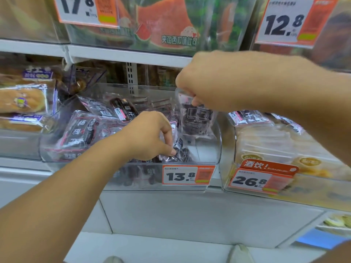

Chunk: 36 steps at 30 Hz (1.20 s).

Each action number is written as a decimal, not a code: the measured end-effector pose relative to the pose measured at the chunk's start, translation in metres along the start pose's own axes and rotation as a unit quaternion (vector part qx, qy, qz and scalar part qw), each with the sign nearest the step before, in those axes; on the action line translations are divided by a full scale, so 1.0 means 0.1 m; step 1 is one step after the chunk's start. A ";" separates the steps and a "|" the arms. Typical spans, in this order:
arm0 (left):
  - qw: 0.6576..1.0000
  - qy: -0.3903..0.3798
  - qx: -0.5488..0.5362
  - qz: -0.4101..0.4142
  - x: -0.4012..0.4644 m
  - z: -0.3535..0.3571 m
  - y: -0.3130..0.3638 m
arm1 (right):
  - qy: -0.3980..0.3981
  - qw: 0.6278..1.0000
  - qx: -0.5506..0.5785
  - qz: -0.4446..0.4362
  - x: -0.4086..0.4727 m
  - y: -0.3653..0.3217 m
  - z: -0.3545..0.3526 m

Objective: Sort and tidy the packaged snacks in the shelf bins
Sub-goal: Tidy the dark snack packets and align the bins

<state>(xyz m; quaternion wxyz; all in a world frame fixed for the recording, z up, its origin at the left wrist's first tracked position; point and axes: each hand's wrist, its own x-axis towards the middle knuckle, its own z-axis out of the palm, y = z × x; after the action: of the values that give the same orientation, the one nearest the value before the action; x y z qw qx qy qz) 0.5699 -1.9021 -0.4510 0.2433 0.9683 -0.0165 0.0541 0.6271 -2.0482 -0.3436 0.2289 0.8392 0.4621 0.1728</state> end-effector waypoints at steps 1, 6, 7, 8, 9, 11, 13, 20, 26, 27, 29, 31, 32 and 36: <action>1.000 -0.004 -0.012 -0.001 0.00 0.00 -0.01 | -0.003 1.000 0.006 0.009 -0.01 -0.02 -0.01; 0.999 -0.017 -0.029 0.019 -0.02 0.01 0.02 | 0.011 1.000 -0.005 0.024 -0.05 0.04 0.05; 0.999 -0.015 -0.030 0.030 -0.03 0.00 0.03 | 0.015 1.000 -0.005 0.019 -0.03 0.04 0.07; 0.999 -0.013 -0.029 0.043 -0.04 -0.02 0.04 | 0.016 1.000 -0.003 0.016 -0.01 0.05 0.10; 0.998 -0.009 -0.027 0.055 -0.04 -0.03 0.04 | 0.012 1.000 0.001 0.015 0.02 0.05 0.14; 0.996 -0.001 -0.035 0.077 -0.03 -0.04 0.05 | -0.008 1.000 0.007 0.013 0.11 0.05 0.29; 0.995 0.004 -0.042 0.093 -0.02 -0.03 0.05 | -0.028 1.000 0.002 0.013 0.22 0.05 0.52; 0.998 -0.026 0.005 0.062 0.00 0.04 0.05 | -0.132 0.980 0.147 0.031 0.57 0.07 1.04; 0.998 -0.036 0.014 0.055 -0.01 0.04 0.04 | -0.134 0.983 0.123 -0.016 0.67 -0.02 1.07; 0.997 -0.035 0.017 0.059 0.00 0.04 0.04 | -0.127 0.985 0.110 -0.033 0.69 -0.01 1.07; 0.997 -0.022 0.027 0.067 0.01 0.04 0.03 | -0.121 0.986 0.104 -0.048 0.69 0.01 1.07; 0.997 -0.008 0.025 0.068 0.04 0.06 0.03 | -0.123 0.987 0.092 -0.037 0.70 0.02 1.10; 0.997 -0.002 0.018 0.068 0.05 0.07 0.03 | -0.127 0.989 0.076 -0.027 0.71 0.03 1.11; 0.997 0.043 -0.023 0.066 0.11 0.14 0.02 | -0.108 0.990 0.084 0.019 0.64 0.12 0.86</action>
<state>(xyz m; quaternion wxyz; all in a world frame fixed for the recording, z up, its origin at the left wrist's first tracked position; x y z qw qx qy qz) 0.5818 -1.9106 -0.4605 0.2617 0.9560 -0.0713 0.1115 0.7114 -2.0185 -0.4039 0.2031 0.8777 0.4317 0.0456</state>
